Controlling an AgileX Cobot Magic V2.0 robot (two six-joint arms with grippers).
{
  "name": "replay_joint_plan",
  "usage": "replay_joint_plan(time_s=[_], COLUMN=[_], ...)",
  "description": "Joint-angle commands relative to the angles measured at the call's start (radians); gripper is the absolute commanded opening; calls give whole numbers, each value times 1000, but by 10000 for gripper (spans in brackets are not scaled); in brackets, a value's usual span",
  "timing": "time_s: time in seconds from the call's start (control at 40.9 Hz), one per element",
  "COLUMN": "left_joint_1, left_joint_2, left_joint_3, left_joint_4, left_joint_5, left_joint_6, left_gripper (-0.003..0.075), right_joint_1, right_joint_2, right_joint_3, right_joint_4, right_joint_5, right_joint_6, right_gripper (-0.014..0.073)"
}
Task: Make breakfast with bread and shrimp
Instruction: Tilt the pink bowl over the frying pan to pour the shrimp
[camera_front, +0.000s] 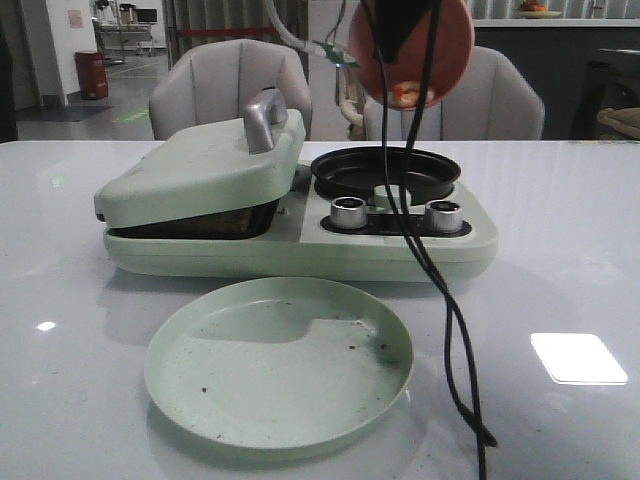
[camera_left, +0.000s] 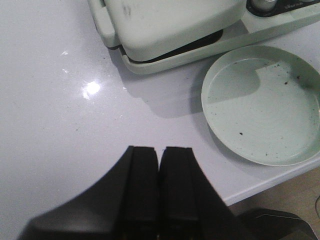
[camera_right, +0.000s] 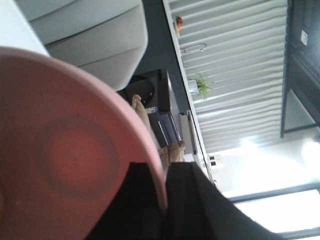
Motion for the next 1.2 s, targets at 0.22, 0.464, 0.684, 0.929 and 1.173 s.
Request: replay_joint_plan(time_s=[0.22,0.464,0.684,0.929,1.173], left_joint_1=[-6,-6,-6,-6,-6], left_joint_2=[-11,-11,-11,-11,-11], left_joint_3=[-26,-26,-26,-26,-26], left_joint_4=[-3,-2,-2,-1,1], left_joint_5=[-76,-76,-76,-76,-76], left_joint_6=[-8,-8,-8,-8,-8], left_gripper=[101,101,101,101,101], right_joint_1=[13,30,30,31,31], right_joint_2=[-49,-34,-27,-49,-52], right_joint_3=[-84,-105,-124,-156,-157], right_joint_4=[-98,-98,-98,-92,-98], right_joint_5=[57,82,48,47,81], right_joint_6=[-93,-120,-142,-100,-88], right_gripper=[43,43,43,43,43])
